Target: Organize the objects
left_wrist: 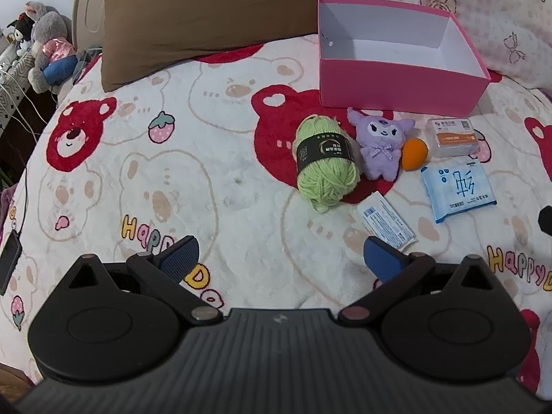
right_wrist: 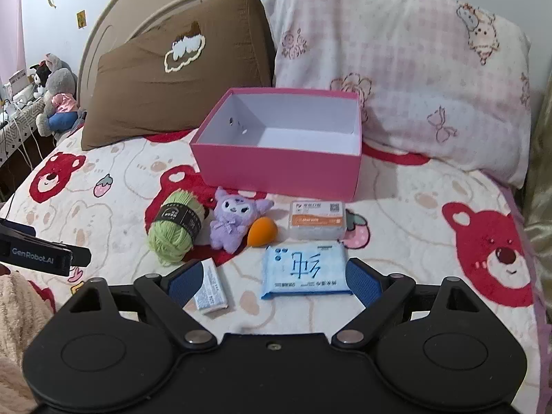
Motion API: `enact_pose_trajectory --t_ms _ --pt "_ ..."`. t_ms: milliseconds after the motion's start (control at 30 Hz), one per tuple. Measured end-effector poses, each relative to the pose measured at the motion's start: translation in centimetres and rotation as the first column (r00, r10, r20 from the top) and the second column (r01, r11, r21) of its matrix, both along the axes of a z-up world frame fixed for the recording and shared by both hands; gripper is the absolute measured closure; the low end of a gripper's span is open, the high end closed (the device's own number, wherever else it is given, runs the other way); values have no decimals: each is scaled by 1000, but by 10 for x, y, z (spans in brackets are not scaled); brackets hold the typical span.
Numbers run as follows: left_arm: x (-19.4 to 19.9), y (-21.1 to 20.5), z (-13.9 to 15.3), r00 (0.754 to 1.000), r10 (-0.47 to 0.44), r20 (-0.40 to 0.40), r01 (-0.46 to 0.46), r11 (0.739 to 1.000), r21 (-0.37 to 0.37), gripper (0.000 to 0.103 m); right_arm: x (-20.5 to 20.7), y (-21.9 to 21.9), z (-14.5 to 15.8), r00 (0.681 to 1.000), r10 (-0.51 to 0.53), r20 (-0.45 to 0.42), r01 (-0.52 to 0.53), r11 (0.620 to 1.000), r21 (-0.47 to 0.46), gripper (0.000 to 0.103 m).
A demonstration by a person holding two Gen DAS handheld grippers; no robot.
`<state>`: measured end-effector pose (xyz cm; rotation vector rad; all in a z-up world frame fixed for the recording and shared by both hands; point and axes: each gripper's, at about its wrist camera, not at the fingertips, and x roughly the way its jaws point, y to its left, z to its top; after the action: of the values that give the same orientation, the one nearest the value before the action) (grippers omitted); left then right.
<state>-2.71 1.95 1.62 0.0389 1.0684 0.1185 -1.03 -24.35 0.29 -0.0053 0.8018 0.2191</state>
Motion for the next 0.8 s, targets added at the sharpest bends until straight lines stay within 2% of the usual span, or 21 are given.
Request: enact_pose_trajectory --t_ms 167,333,800 --pt "2 5 1 1000 7 -13 -8 998 -57 0 -1 2 5 1000 -1 0 1 1000 5 11" --pt "2 3 2 1000 1 -7 -1 1000 -21 0 -3 3 13 1000 11 7 -11 1000 9 11" --pt "3 -3 2 999 -46 14 46 998 -37 0 0 4 9 997 50 -54 -47 998 51 14"
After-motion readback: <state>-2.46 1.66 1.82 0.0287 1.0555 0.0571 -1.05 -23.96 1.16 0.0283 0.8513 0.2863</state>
